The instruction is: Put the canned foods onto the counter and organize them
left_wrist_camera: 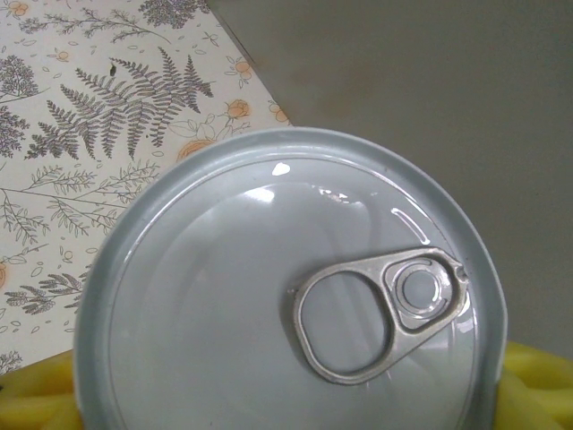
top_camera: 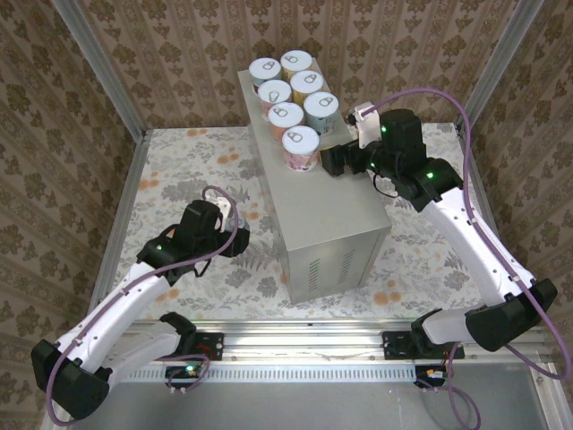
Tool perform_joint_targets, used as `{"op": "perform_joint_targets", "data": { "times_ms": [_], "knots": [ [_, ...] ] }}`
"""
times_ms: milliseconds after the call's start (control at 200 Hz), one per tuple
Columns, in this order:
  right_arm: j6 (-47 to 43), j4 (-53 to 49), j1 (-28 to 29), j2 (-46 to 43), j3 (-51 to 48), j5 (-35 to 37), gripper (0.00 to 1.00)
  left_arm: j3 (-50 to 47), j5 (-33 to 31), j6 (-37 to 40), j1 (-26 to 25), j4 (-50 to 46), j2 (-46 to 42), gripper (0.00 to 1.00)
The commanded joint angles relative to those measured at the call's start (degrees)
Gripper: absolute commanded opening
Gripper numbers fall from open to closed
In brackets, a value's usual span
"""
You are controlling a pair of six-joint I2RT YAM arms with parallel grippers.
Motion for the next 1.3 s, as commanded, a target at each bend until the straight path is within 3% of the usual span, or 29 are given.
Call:
{"op": "perform_joint_targets", "data": {
  "times_ms": [0,1295],
  "knots": [
    [-1.2,0.8,-0.2,0.4,-1.2,-1.7,1.00,3.1,0.5,1.3,0.6,1.8,-0.8,0.69],
    [-3.1,2.5,-0.2,0.3,-3.1,-5.1,1.00,3.5,1.3,1.6,1.1,2.2,-0.3,0.69]
  ]
}}
